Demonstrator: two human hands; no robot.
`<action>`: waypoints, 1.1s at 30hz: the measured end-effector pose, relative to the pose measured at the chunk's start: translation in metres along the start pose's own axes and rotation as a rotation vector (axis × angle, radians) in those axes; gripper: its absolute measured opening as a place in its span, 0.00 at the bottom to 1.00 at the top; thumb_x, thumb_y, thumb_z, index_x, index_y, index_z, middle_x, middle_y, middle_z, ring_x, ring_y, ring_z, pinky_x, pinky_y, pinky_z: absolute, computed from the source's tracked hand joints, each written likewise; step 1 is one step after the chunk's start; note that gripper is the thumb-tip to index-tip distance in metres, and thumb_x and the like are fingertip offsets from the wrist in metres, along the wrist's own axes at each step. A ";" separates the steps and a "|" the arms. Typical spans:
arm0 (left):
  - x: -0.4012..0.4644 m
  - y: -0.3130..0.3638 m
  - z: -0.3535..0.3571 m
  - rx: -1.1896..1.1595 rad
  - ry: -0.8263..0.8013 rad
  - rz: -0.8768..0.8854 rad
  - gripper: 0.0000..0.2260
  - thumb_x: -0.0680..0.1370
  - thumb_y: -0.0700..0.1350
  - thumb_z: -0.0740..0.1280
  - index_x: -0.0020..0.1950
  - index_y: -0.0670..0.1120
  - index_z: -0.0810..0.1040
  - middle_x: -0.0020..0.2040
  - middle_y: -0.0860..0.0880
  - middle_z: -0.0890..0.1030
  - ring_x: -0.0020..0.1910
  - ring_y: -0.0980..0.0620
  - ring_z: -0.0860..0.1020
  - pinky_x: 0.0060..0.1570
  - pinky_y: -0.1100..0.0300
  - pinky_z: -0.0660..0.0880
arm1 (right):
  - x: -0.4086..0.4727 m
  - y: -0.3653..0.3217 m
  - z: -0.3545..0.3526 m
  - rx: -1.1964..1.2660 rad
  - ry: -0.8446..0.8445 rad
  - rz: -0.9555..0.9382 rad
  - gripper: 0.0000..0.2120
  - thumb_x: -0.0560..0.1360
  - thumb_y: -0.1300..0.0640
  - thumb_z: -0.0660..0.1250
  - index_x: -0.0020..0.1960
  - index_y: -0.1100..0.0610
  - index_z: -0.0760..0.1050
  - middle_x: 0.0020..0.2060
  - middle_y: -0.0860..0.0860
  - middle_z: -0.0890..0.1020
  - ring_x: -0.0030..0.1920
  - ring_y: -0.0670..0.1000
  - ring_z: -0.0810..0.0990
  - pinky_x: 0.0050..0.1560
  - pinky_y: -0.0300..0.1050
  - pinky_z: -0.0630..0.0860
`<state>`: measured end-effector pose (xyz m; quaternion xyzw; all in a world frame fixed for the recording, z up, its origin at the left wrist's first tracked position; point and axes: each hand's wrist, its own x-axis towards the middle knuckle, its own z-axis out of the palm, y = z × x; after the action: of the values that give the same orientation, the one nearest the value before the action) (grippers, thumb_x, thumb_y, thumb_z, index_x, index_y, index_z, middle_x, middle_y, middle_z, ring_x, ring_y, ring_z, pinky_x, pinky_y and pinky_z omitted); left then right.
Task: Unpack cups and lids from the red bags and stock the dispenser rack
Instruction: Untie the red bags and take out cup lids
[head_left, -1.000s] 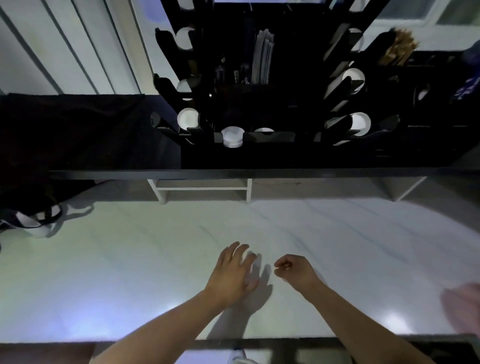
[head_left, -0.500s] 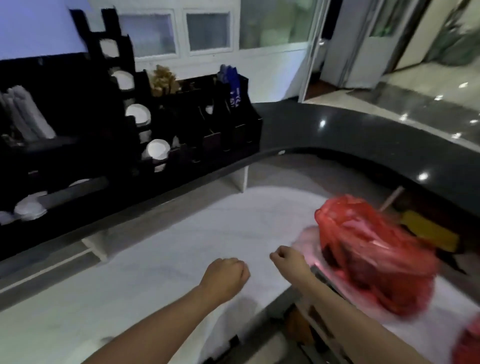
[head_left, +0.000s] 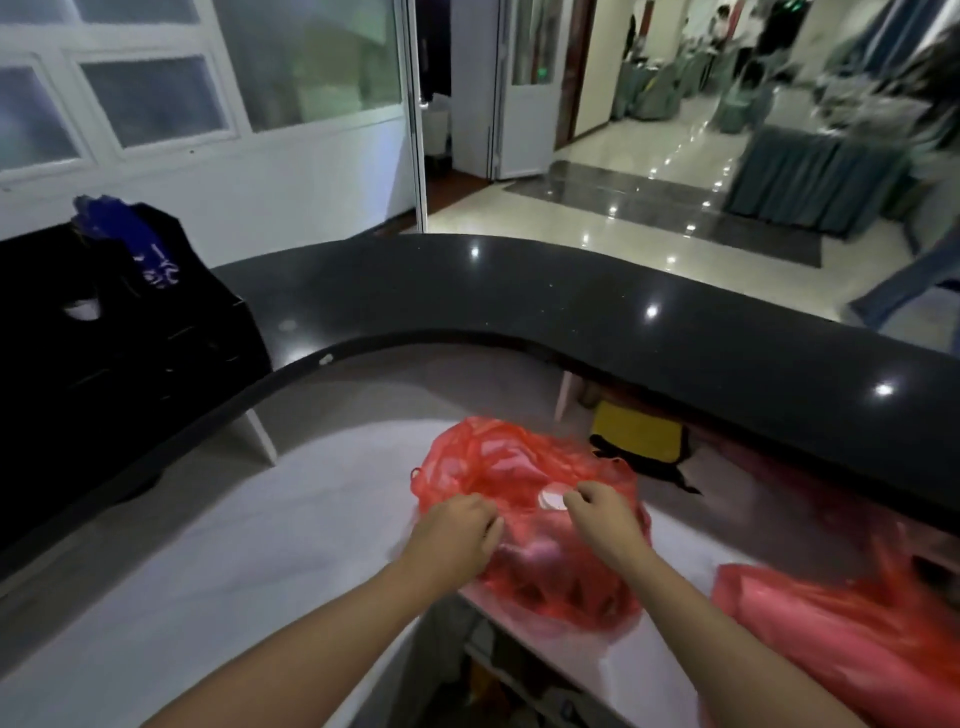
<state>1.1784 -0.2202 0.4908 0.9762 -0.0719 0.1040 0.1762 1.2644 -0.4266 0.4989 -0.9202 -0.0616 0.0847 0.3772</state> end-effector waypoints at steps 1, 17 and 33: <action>0.010 0.001 0.006 -0.001 -0.001 0.030 0.12 0.81 0.50 0.60 0.46 0.47 0.80 0.44 0.48 0.80 0.44 0.47 0.78 0.46 0.53 0.72 | 0.006 0.007 -0.005 -0.025 0.027 0.039 0.16 0.74 0.56 0.63 0.28 0.52 0.68 0.22 0.46 0.70 0.27 0.45 0.70 0.28 0.42 0.61; 0.134 -0.020 0.126 -0.248 -0.513 -0.149 0.14 0.82 0.51 0.62 0.56 0.42 0.77 0.55 0.42 0.80 0.57 0.42 0.78 0.52 0.53 0.72 | 0.058 0.084 0.017 -0.502 -0.077 -0.049 0.16 0.80 0.45 0.62 0.66 0.43 0.79 0.71 0.46 0.73 0.72 0.50 0.69 0.71 0.47 0.63; 0.152 0.010 0.172 -0.883 -0.620 -0.955 0.30 0.69 0.48 0.80 0.65 0.41 0.71 0.52 0.44 0.82 0.49 0.45 0.82 0.49 0.52 0.81 | 0.072 0.123 0.027 -0.247 -0.288 0.056 0.21 0.82 0.50 0.60 0.74 0.52 0.71 0.73 0.49 0.68 0.76 0.50 0.61 0.73 0.39 0.56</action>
<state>1.3539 -0.3069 0.3711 0.7233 0.2808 -0.3052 0.5521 1.3352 -0.4824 0.3854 -0.9392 -0.0990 0.2178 0.2463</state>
